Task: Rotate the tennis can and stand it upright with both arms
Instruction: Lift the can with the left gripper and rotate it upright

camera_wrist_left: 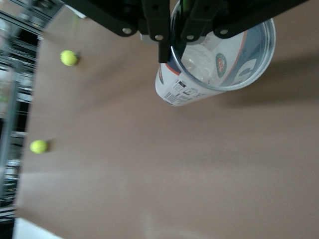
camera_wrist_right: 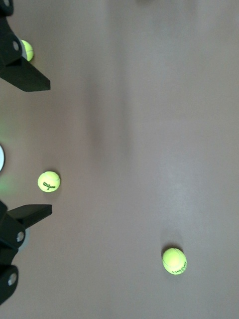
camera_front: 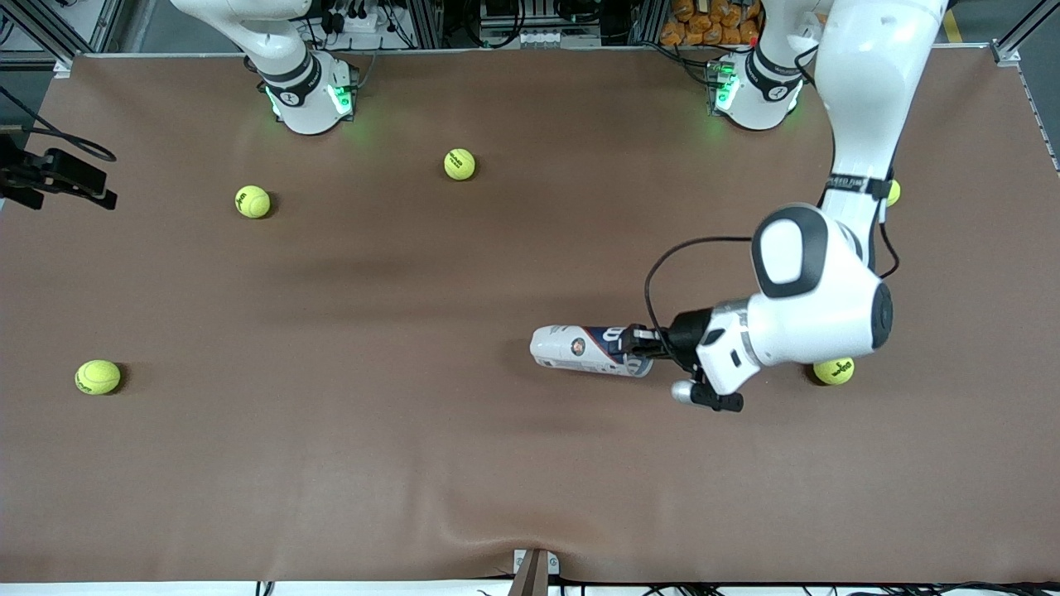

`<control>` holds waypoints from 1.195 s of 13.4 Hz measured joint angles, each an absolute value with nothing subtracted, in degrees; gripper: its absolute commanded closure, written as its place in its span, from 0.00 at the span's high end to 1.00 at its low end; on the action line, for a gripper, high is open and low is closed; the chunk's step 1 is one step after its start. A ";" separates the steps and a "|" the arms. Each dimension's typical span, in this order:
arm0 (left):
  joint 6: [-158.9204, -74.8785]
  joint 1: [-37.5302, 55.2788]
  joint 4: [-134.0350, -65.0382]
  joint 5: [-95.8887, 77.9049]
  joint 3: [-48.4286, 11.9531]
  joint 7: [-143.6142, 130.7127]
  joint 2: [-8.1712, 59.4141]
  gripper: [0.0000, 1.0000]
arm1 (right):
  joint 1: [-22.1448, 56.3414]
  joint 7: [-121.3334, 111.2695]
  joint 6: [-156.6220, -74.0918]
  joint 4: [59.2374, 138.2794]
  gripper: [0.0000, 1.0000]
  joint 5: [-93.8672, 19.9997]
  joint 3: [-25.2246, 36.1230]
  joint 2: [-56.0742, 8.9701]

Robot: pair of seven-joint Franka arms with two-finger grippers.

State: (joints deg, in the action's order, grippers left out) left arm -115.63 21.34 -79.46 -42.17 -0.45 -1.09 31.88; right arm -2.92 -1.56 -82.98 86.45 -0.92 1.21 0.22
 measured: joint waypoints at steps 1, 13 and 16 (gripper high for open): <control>-115.63 22.87 -78.68 -37.84 -0.54 -5.89 30.99 0.00 | -3.02 -1.39 -84.20 86.34 1.00 -0.92 1.21 0.22; -116.05 46.25 -76.63 1.54 -0.10 -45.73 30.46 0.00 | -3.31 -0.56 -86.23 86.30 1.00 -0.93 1.12 0.08; -117.16 49.91 -76.61 3.39 0.02 -52.08 32.36 0.00 | -3.59 -0.53 -86.21 86.29 1.00 -0.93 1.13 0.08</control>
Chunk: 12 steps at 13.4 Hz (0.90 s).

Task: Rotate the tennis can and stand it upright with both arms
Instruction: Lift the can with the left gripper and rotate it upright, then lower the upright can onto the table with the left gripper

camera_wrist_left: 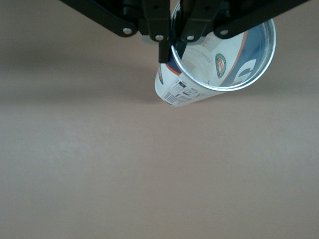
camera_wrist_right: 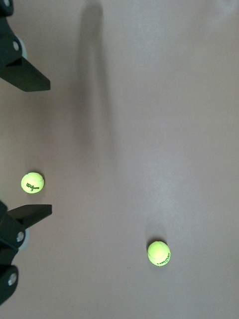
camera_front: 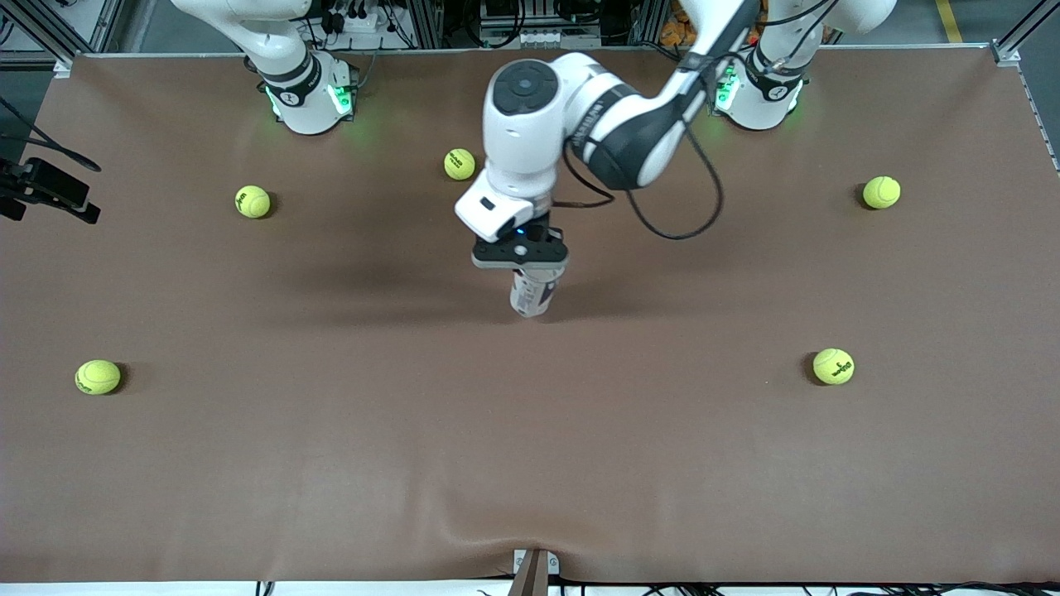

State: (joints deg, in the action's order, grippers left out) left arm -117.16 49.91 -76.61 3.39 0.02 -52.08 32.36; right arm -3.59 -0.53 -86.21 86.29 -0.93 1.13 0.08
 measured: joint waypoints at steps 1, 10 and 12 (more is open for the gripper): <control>-118.07 50.87 -76.60 3.51 0.07 -53.14 33.08 0.00 | -3.68 -0.53 -86.21 86.29 1.00 -0.93 1.14 0.08; -119.81 53.77 -76.59 6.52 0.18 -53.85 36.64 0.17 | -3.81 -0.53 -86.17 86.29 1.00 -0.93 1.14 0.08; -119.89 53.89 -76.58 6.54 0.18 -53.82 37.28 0.22 | -3.81 -0.53 -86.17 86.29 1.00 -0.95 1.13 0.08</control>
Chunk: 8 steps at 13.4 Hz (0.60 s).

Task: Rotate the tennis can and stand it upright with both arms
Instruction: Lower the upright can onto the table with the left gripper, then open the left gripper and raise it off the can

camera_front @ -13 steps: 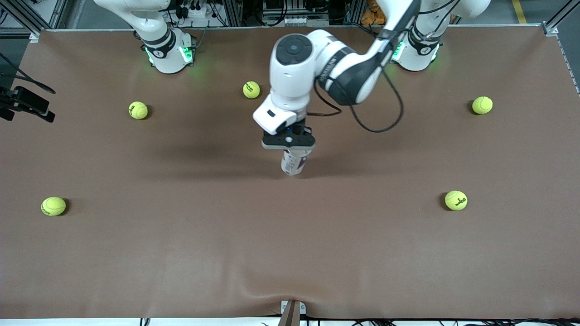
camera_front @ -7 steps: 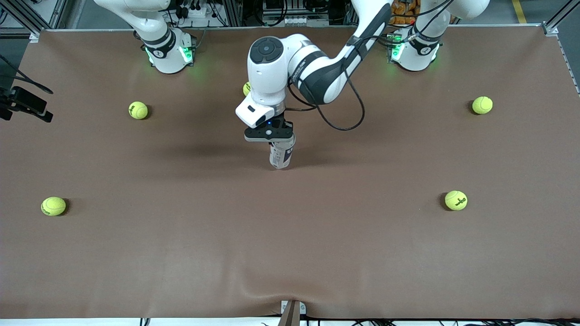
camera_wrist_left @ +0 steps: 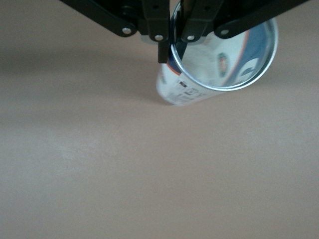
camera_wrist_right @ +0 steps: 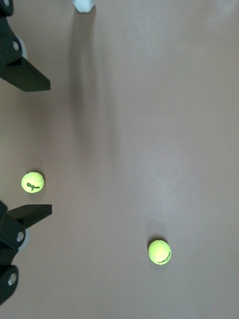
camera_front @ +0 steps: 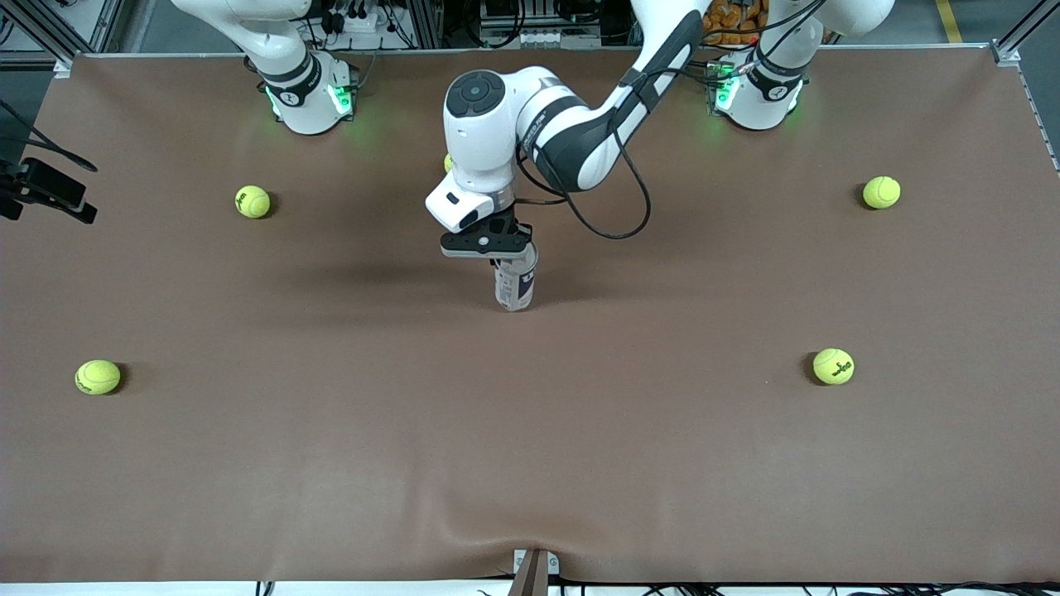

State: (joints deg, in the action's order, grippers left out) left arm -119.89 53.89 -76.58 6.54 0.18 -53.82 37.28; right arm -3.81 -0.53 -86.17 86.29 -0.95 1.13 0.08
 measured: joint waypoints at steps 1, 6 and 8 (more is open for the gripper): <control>-120.16 53.93 -76.58 6.56 0.18 -53.79 37.64 0.23 | -3.81 -0.53 -86.17 86.29 1.00 -0.96 1.11 0.08; -123.77 54.09 -76.55 6.57 0.17 -53.70 39.12 1.00 | -3.81 -0.53 -86.17 86.29 1.00 -0.97 1.10 0.08; -124.25 54.11 -75.71 6.57 0.14 -53.79 39.02 1.00 | -3.81 -0.53 -86.17 86.29 1.00 -0.97 1.10 0.08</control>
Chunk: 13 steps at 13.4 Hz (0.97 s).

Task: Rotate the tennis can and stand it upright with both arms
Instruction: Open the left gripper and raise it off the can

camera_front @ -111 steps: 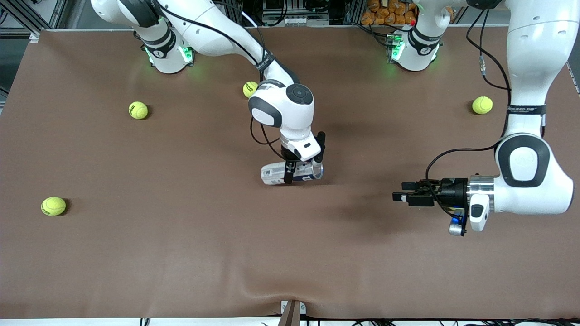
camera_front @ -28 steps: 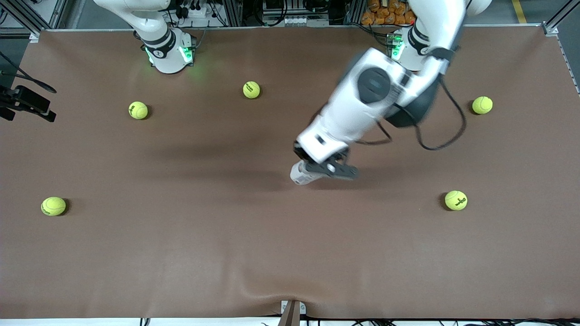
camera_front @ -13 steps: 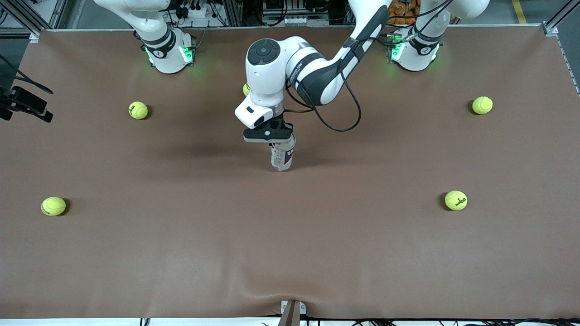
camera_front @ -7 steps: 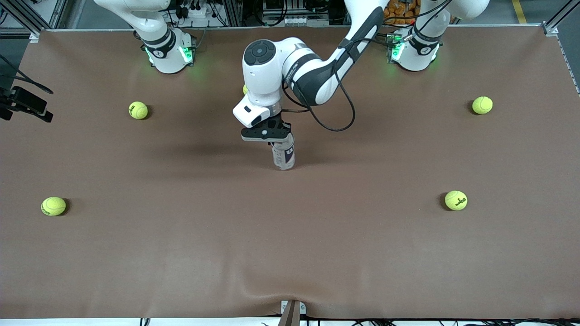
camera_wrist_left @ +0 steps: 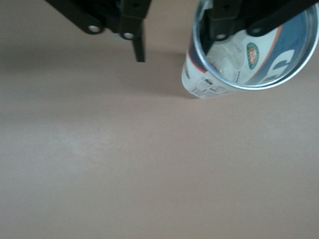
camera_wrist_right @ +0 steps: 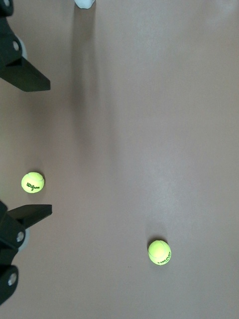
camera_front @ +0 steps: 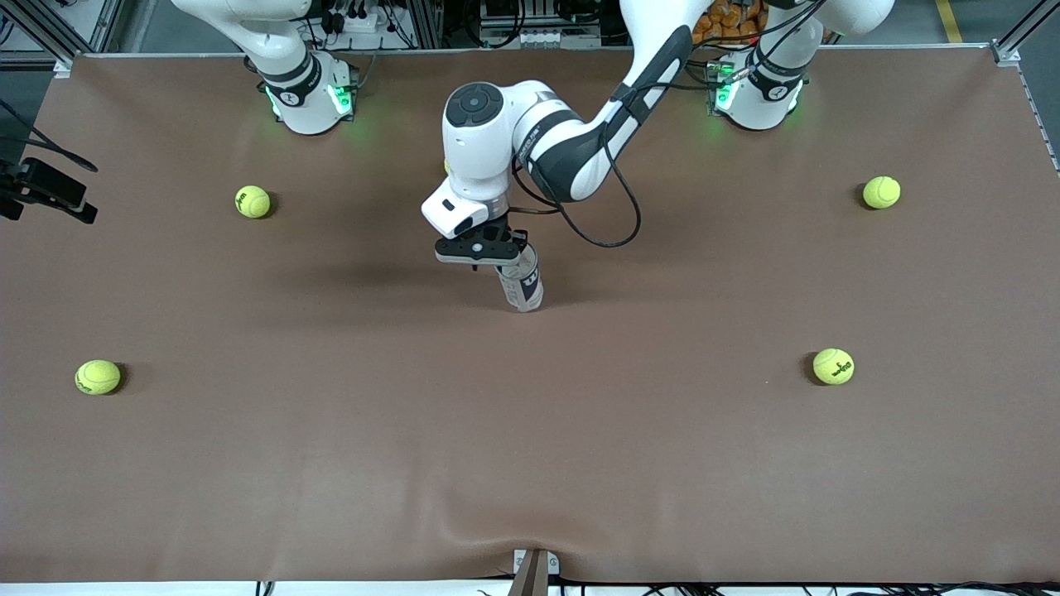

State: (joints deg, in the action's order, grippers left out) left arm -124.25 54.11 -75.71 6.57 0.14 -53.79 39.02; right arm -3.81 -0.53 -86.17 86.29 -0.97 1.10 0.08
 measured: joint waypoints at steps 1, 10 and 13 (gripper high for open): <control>-124.24 54.11 -75.14 6.57 0.14 -53.80 38.67 1.00 | -3.81 -0.53 -86.17 86.30 1.00 -0.97 1.10 0.08; -111.14 53.35 -74.27 6.82 0.88 -53.48 27.74 1.00 | -3.81 -0.53 -86.18 86.30 1.00 -0.97 0.99 0.07; -103.56 50.80 -74.12 7.10 1.21 -50.73 21.46 1.00 | -3.81 -0.53 -86.18 86.30 1.00 -0.97 0.95 0.07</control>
